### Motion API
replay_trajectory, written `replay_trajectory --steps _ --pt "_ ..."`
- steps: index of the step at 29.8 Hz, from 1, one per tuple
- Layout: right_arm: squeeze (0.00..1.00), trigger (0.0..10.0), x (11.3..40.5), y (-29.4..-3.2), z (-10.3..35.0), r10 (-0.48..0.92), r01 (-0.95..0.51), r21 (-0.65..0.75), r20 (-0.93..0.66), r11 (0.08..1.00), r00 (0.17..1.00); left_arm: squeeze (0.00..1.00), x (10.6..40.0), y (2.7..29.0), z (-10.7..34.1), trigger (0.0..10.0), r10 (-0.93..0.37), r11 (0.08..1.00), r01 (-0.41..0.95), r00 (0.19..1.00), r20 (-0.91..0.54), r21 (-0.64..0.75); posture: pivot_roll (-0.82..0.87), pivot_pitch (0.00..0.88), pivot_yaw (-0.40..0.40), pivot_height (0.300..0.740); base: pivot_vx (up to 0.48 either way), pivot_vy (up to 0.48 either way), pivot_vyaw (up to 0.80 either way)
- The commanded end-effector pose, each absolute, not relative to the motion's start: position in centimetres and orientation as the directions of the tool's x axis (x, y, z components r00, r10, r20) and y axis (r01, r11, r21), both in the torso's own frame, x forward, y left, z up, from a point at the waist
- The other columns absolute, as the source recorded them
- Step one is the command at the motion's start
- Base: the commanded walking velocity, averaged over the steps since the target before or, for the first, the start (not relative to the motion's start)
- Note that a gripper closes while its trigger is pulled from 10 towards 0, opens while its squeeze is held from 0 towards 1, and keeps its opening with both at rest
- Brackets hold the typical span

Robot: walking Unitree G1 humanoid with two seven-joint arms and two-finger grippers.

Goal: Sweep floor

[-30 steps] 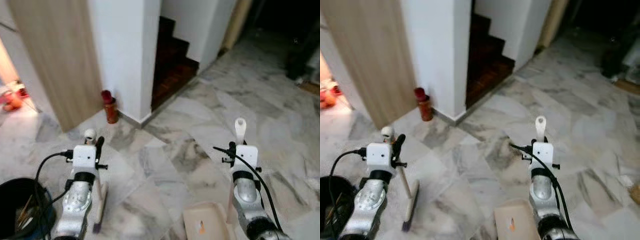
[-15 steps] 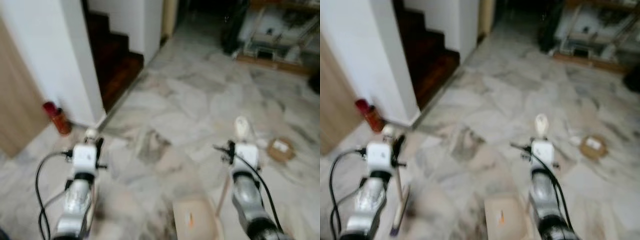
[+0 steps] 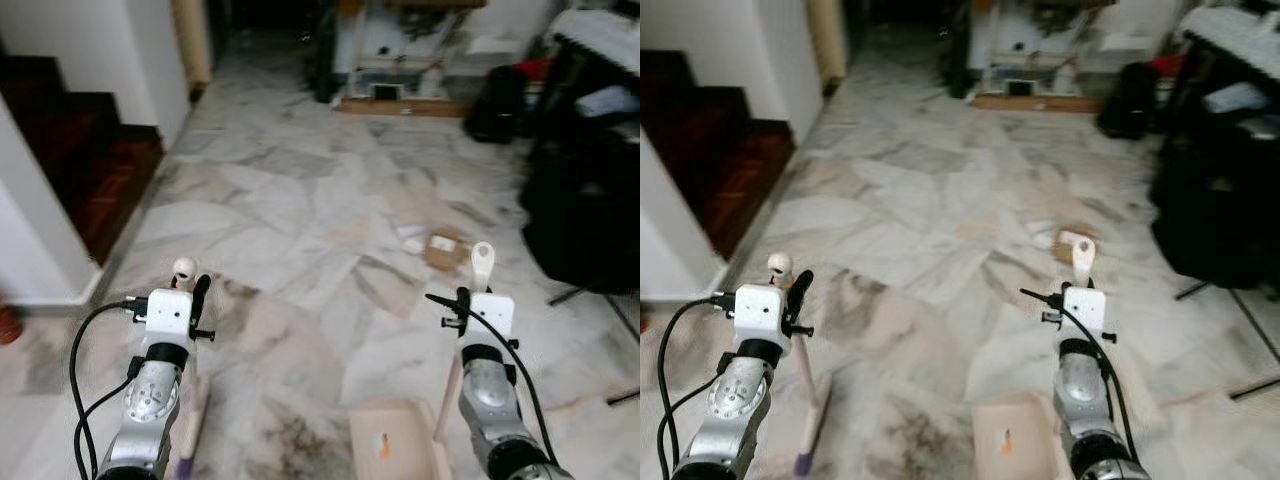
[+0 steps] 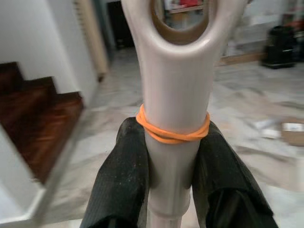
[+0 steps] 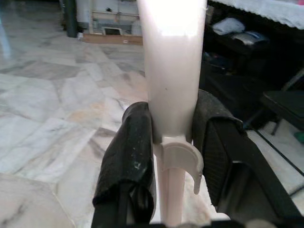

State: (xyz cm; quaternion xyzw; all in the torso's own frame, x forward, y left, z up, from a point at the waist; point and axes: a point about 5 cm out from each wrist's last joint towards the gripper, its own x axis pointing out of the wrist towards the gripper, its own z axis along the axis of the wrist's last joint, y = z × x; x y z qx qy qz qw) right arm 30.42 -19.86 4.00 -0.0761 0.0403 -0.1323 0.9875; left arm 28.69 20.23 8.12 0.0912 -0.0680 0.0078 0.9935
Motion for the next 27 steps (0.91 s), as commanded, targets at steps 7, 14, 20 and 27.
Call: replay_trajectory --steps 7,14,20,27 --pt "0.0 10.0 31.1 -19.6 5.2 -0.249 0.247 -0.145 0.003 0.958 0.968 0.0 29.1 20.8 8.9 10.0 0.014 0.985 -0.041 0.987 0.159 0.166 0.08 0.0 0.007 0.74 0.0 0.0 -0.45" --pt "0.0 10.0 31.1 -19.1 5.3 -0.236 0.235 -0.127 0.008 0.964 0.972 0.0 29.2 21.2 9.1 10.0 0.035 0.983 -0.063 0.987 0.159 0.174 0.09 0.0 -0.003 0.74 0.133 0.0 0.0" --pt "0.0 10.0 31.2 -19.6 5.5 -0.239 0.238 -0.129 0.012 0.963 0.971 0.0 29.1 21.1 9.0 10.0 0.043 0.983 -0.07 0.986 0.16 0.168 0.08 0.0 -0.013 0.74 0.37 0.0 0.0" --pt "0.0 10.0 31.4 -19.7 5.6 -0.233 0.232 -0.146 0.016 0.962 0.972 0.0 29.0 21.0 8.9 10.0 0.051 0.983 -0.077 0.986 0.158 0.164 0.08 0.0 -0.018 0.74 0.373 0.0 0.0"
